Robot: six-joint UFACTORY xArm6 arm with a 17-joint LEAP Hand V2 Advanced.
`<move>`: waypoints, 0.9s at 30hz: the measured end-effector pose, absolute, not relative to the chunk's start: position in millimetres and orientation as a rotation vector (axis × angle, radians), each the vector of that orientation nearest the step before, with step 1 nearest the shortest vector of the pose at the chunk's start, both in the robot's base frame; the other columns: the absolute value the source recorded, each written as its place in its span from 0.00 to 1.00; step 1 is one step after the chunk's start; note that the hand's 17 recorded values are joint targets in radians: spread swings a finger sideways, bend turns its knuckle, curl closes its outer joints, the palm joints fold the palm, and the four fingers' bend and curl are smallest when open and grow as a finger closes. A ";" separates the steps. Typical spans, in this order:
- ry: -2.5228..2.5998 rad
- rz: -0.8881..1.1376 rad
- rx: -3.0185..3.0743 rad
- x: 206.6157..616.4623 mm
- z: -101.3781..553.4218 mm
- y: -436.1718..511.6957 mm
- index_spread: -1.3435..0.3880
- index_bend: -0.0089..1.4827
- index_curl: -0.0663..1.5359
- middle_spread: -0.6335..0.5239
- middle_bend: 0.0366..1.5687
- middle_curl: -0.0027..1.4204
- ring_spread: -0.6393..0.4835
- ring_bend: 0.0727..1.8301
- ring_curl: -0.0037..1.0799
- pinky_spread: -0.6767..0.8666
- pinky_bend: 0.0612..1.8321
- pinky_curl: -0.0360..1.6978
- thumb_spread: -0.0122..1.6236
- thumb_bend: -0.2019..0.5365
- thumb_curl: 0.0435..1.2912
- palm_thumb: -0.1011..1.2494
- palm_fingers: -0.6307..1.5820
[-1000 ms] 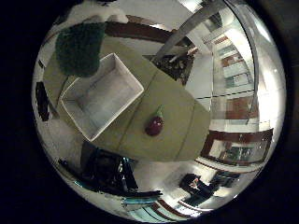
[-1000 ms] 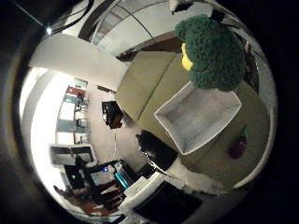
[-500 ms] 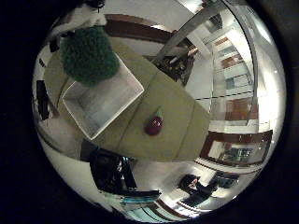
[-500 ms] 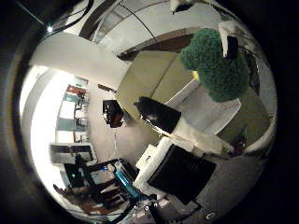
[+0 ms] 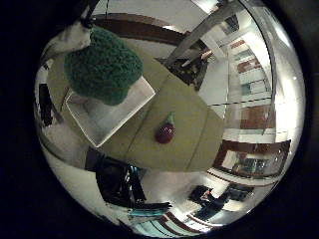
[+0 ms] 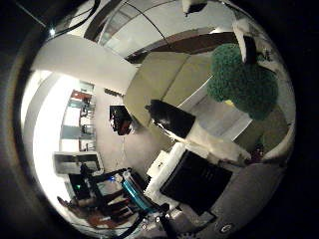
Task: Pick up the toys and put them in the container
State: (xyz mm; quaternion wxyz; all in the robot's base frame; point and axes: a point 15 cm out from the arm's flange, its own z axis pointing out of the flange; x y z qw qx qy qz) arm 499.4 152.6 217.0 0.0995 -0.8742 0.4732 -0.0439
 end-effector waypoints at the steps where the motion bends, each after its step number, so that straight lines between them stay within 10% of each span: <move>1: 1.399 -0.123 -2.591 498.0 215.9 152.4 0.53 0.13 0.27 0.36 0.29 0.40 0.35 0.65 0.46 0.20 0.85 0.16 0.70 0.25 0.18 0.40 0.54; 12: 1.398 -0.116 -2.602 496.9 212.5 151.6 0.53 0.07 0.21 0.35 0.23 0.36 0.34 0.70 0.45 0.21 0.90 0.20 0.71 0.25 0.18 0.42 0.61; 19: 1.398 -0.116 -2.600 497.1 212.7 151.8 0.56 0.11 0.14 0.37 0.50 0.47 0.36 0.67 0.45 0.22 0.82 0.23 0.71 0.25 0.19 0.45 0.73; 27: 1.383 -0.117 -2.611 496.6 212.1 152.3 0.56 0.20 0.24 0.42 0.44 0.48 0.33 0.53 0.39 0.25 0.66 0.18 0.71 0.25 0.19 0.46 0.58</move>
